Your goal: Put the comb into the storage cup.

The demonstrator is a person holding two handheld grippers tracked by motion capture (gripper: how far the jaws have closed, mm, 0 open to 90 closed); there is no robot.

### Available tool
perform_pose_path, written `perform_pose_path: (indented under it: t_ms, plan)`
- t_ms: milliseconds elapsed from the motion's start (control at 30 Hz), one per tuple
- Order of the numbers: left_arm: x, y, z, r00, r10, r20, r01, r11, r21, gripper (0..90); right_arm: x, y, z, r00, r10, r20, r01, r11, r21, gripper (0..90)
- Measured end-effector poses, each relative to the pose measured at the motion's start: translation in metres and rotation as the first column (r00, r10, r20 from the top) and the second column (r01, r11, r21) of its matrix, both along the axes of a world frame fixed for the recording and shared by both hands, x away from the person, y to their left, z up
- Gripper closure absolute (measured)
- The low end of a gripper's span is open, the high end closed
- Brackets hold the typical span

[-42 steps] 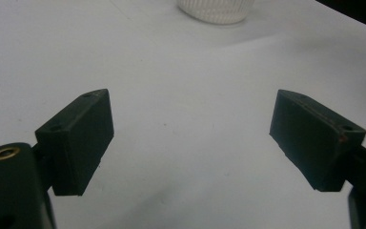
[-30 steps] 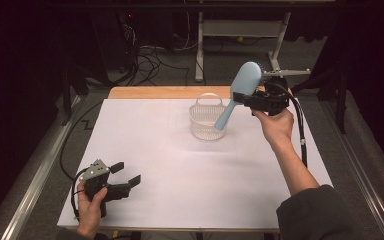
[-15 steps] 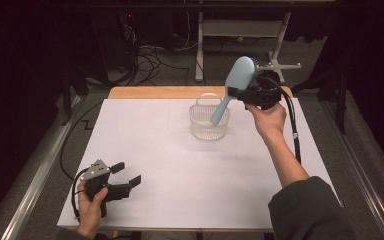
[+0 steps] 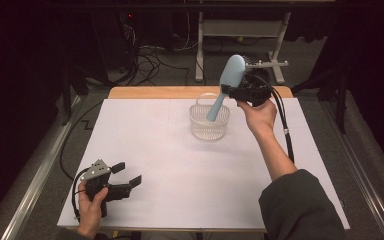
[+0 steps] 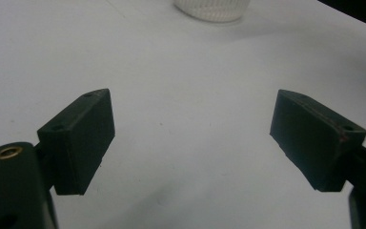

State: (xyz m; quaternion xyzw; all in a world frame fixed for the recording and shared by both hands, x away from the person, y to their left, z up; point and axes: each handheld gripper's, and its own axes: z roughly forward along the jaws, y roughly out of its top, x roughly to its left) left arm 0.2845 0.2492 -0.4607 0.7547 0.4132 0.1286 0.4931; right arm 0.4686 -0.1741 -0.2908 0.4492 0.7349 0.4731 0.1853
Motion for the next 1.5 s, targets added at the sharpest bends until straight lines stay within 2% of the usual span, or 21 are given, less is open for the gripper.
perform_pose_path:
  t_ms: [367,733,1000,1500]
  plan:
    - [0.000,0.000,0.000,1.0000,-0.001,0.001,0.001,1.0000,0.000,16.0,0.011,0.005,-0.011,0.9994,-0.028,-0.021,0.028,0.9992,-0.030,53.0]
    - [0.000,0.000,0.000,1.0000,-0.001,0.003,0.001,1.0000,0.002,16.0,0.016,0.019,-0.022,0.9991,-0.010,-0.041,0.007,0.9983,-0.058,52.7]
    - [0.000,-0.002,0.000,1.0000,-0.004,0.009,0.004,0.9998,0.021,16.0,0.019,0.028,-0.030,0.9988,-0.005,-0.050,0.001,0.9965,-0.083,52.7]
    - [0.000,-0.002,0.000,0.9999,-0.009,0.011,0.009,0.9996,0.025,16.0,0.026,0.037,-0.044,0.9980,-0.019,-0.060,0.012,0.9932,-0.116,52.6]
